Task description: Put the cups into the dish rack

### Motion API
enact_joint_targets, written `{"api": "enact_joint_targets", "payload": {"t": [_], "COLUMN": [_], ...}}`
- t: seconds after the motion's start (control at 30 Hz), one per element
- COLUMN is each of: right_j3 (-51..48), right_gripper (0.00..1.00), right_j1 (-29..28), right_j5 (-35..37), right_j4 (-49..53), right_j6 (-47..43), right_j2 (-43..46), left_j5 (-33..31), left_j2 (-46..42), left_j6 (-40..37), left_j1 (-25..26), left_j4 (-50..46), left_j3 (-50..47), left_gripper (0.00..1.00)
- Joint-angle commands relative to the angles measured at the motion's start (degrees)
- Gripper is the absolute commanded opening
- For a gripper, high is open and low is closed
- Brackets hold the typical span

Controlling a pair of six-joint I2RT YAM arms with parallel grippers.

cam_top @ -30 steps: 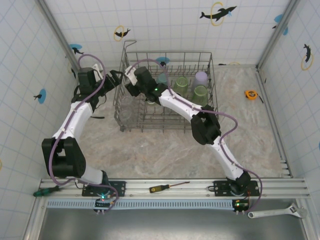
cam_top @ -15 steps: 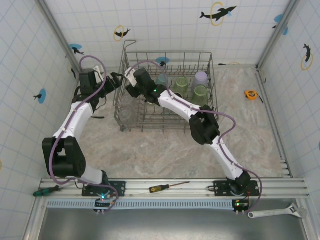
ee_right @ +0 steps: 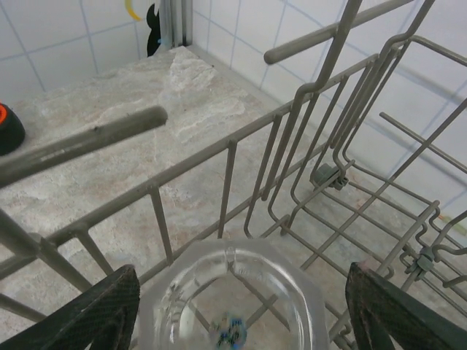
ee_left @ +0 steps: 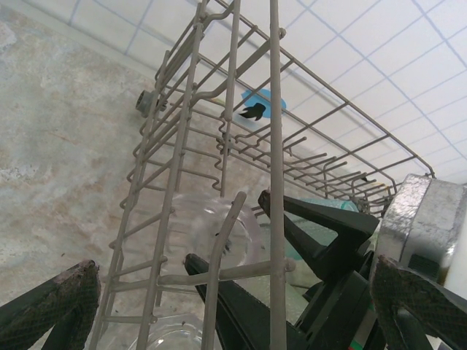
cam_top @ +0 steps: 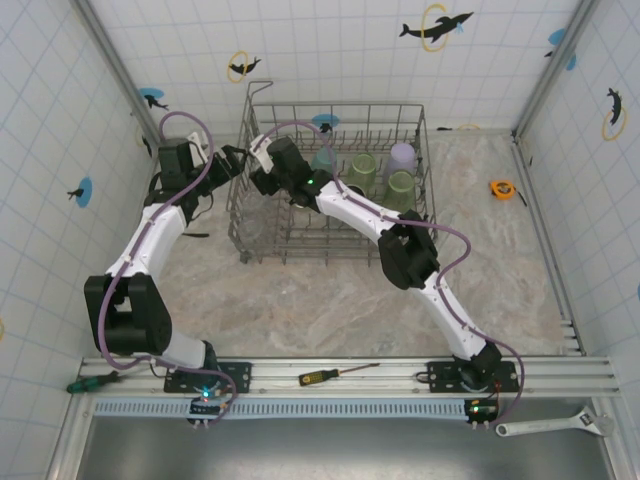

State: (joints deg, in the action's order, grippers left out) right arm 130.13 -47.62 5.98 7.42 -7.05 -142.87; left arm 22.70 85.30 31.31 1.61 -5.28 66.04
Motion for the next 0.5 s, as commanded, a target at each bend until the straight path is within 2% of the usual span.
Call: {"api": "enact_joint_targets", "payload": {"t": [0.0, 0.23, 0.47], "right_j3": [3.21, 3.24, 3.1], "right_gripper": [0.77, 0.82, 0.91], "right_j1": [0.15, 0.82, 2.09], "right_j5": [-0.65, -2.0, -0.45], "right_j4": [-3.81, -5.17, -4.09], "right_j6": [1.7, 4.45, 5.58], "right_j2": [-2.01, -1.41, 2.37], "left_j5": [0.09, -0.9, -4.27], "left_j2": [-0.13, -0.57, -1.27], "left_j6": [-1.71, -2.43, -3.98], "left_j1": [0.26, 0.16, -0.24], "left_j4": [0.01, -0.64, -2.57], "left_j3": [0.05, 0.22, 1.99], "left_gripper": [0.98, 0.98, 0.98]}}
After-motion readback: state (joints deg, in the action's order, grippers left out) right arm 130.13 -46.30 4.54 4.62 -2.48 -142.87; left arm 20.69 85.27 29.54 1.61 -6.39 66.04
